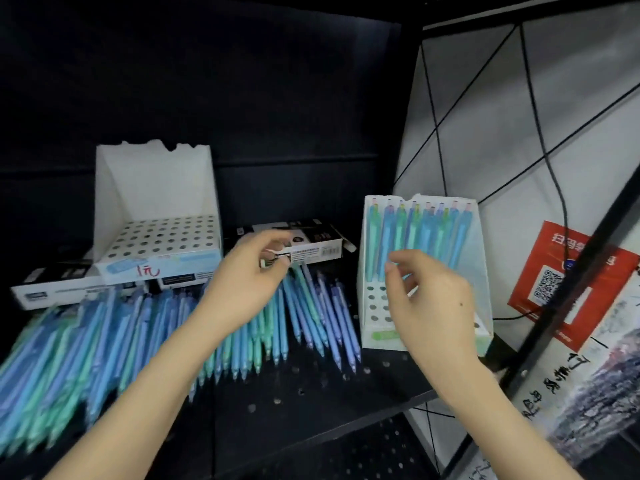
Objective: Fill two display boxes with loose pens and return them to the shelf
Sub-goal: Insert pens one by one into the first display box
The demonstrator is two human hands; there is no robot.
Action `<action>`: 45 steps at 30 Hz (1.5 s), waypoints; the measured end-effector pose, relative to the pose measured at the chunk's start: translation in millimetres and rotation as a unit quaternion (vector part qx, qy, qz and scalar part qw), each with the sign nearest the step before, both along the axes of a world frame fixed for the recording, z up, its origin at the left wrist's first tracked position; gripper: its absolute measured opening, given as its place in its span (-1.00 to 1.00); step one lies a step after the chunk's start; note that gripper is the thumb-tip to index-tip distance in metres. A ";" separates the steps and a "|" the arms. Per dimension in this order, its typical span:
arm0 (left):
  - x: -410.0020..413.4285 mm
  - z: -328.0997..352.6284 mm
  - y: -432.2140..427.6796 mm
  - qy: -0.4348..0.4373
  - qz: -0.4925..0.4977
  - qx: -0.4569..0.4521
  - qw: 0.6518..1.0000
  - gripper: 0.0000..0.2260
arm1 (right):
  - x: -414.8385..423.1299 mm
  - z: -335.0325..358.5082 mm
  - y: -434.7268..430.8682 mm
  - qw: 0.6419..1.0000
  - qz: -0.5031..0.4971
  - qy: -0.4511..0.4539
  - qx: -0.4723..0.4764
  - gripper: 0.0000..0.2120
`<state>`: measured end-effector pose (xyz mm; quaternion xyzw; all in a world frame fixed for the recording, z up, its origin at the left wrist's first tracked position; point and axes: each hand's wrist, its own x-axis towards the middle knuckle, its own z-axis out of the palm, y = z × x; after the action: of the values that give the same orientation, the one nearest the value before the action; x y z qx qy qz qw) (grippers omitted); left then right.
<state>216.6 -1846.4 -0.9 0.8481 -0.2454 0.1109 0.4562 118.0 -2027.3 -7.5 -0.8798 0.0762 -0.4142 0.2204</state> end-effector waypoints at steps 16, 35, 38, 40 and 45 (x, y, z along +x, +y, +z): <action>-21.7 -25.9 100.2 0.054 0.172 0.263 0.948 -0.45 | 68.5 -37.8 117.1 0.959 0.141 0.226 -0.095 -0.35; -8.3 -24.3 87.3 0.158 0.187 0.163 0.956 -0.75 | 68.2 -37.9 114.1 0.944 0.178 0.242 0.138 -0.64; -7.4 -23.9 87.5 0.175 0.182 0.143 0.957 -0.64 | 67.2 -36.6 111.1 0.933 0.202 0.236 0.183 -0.72; -6.6 -24.5 88.8 0.186 0.181 0.132 0.957 -0.64 | 67.2 -34.9 108.4 0.929 0.207 0.241 0.190 -0.74; -5.7 -20.7 93.1 0.241 0.166 0.045 0.955 -0.80 | 62.8 -35.3 99.5 0.921 0.217 0.235 0.224 -0.74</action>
<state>211.0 -1753.2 -21.6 0.8980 0.0111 -0.0335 0.4386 180.7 -1927.8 -42.8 -0.8744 0.0238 -0.1096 0.4720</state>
